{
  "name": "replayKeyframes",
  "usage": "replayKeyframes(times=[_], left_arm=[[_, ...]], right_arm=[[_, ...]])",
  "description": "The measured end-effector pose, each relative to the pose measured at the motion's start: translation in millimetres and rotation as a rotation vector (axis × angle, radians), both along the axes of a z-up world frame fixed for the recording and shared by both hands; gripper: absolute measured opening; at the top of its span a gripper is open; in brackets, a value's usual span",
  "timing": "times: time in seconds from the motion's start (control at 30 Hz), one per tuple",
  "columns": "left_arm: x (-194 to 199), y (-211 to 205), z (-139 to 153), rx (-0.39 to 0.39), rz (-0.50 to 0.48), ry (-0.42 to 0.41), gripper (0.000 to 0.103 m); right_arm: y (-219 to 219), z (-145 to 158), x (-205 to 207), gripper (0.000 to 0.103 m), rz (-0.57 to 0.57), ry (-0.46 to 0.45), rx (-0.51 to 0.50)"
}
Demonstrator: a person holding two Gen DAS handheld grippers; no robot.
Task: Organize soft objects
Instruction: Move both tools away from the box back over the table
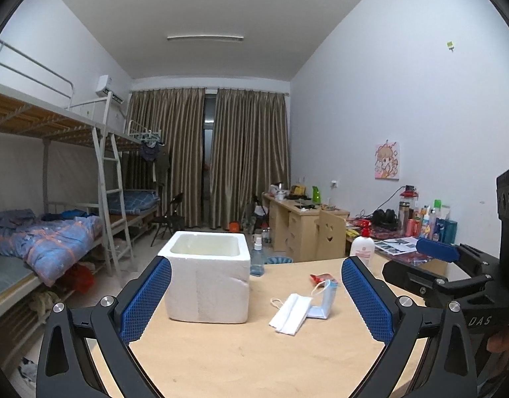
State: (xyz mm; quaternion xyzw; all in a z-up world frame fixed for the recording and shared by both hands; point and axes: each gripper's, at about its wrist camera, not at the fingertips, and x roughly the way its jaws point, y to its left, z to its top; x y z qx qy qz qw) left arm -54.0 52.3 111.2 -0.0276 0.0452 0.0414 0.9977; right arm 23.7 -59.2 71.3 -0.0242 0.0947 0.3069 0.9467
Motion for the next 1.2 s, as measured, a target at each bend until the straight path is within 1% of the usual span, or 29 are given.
replayKeyframes(times=[0.2,0.33,0.47,0.63,0.73,0.83,0.97,1.13,1.2], left_arm=[[-15,-5,-10,-0.021,-0.016,-0.015,0.103],[-20,-8,-19,-0.045,-0.036,-0.007,0.103],[-20,-12,-24,-0.031,-0.018,-0.011,0.103],[-16,-13,-33,-0.048,-0.034,-0.005,0.103],[-13,-15,-40,-0.039,-0.024,-0.011,0.103],[-10,-17,-49,-0.027,-0.034,-0.011,0.103],[-1,-21,-62,-0.026,-0.028,-0.017,0.103],[22,-20,-78,-0.043,-0.047,0.031,0.103],[31,-21,-83,-0.032,-0.038,0.043,0.103]], right_arm=[[-6,-8,-14,0.103,-0.012,-0.009,0.002],[-13,-12,-22,0.103,-0.038,-0.012,0.011],[-20,-17,-27,0.103,-0.061,-0.013,0.016],[-25,-23,-27,0.103,-0.086,-0.003,0.016],[-27,-30,-26,0.103,-0.093,0.009,0.014],[-30,-37,-25,0.103,-0.105,0.017,0.019],[-34,-48,-21,0.103,-0.116,0.030,0.018],[-35,-61,-6,0.103,-0.136,0.069,0.005],[-35,-66,1,0.103,-0.148,0.087,0.000]])
